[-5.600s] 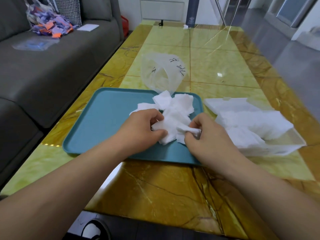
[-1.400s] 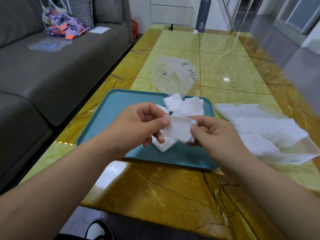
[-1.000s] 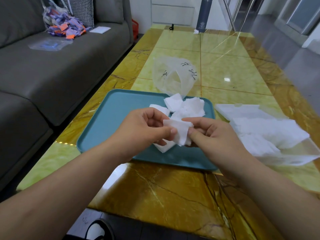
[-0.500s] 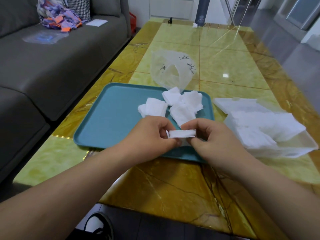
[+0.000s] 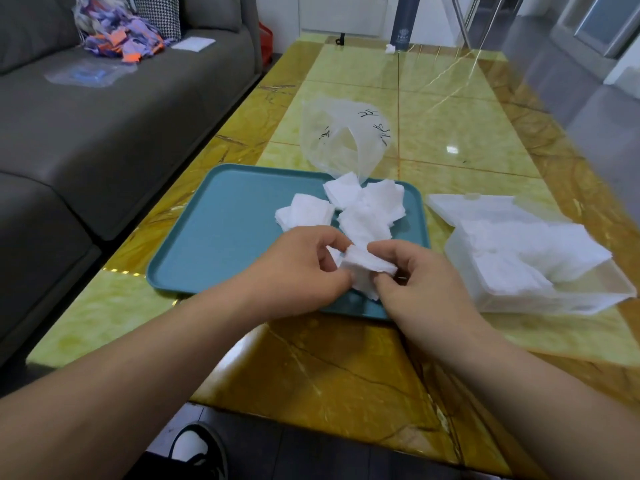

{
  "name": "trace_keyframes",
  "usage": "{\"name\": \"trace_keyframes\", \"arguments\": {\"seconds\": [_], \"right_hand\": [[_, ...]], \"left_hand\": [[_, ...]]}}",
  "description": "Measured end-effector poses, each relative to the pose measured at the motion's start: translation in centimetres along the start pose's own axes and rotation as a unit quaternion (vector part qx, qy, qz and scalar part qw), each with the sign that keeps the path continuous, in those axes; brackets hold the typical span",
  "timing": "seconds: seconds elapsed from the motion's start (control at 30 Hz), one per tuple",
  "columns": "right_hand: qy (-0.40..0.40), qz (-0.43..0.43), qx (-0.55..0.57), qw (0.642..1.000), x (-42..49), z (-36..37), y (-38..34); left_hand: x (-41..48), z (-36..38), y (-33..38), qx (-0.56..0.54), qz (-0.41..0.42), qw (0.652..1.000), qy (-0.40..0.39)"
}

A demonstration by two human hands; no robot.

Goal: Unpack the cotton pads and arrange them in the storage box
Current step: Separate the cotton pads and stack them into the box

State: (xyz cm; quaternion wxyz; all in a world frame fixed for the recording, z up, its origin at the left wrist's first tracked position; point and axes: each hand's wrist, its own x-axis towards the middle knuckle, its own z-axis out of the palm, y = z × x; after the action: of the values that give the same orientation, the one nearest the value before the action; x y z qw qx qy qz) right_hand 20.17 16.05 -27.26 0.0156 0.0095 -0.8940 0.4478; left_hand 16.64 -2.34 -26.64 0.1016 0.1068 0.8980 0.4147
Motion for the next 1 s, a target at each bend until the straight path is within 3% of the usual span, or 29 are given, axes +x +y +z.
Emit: {"name": "trace_keyframes", "arguments": {"seconds": [0.17, 0.43, 0.63, 0.87, 1.0], "right_hand": [[0.048, 0.008, -0.014, 0.999, 0.4, -0.3, 0.0], [0.099, 0.019, 0.015, 0.995, 1.0, 0.2, -0.4], [0.089, 0.017, 0.021, 0.996, 1.2, 0.3, -0.4], [0.094, 0.027, 0.052, 0.994, 1.4, -0.1, -0.6], [0.091, 0.03, 0.055, 0.994, 1.6, -0.3, -0.5]], "left_hand": [[0.5, -2.8, -2.0, 0.124, -0.044, 0.983, 0.13], [0.8, -1.8, -2.3, 0.099, -0.073, 0.99, 0.069], [0.3, -2.1, -2.0, 0.104, -0.032, 0.989, 0.097], [-0.1, -3.4, -1.8, -0.052, -0.028, 0.992, 0.108], [-0.4, -4.2, -1.5, -0.164, -0.039, 0.983, 0.067]]}}
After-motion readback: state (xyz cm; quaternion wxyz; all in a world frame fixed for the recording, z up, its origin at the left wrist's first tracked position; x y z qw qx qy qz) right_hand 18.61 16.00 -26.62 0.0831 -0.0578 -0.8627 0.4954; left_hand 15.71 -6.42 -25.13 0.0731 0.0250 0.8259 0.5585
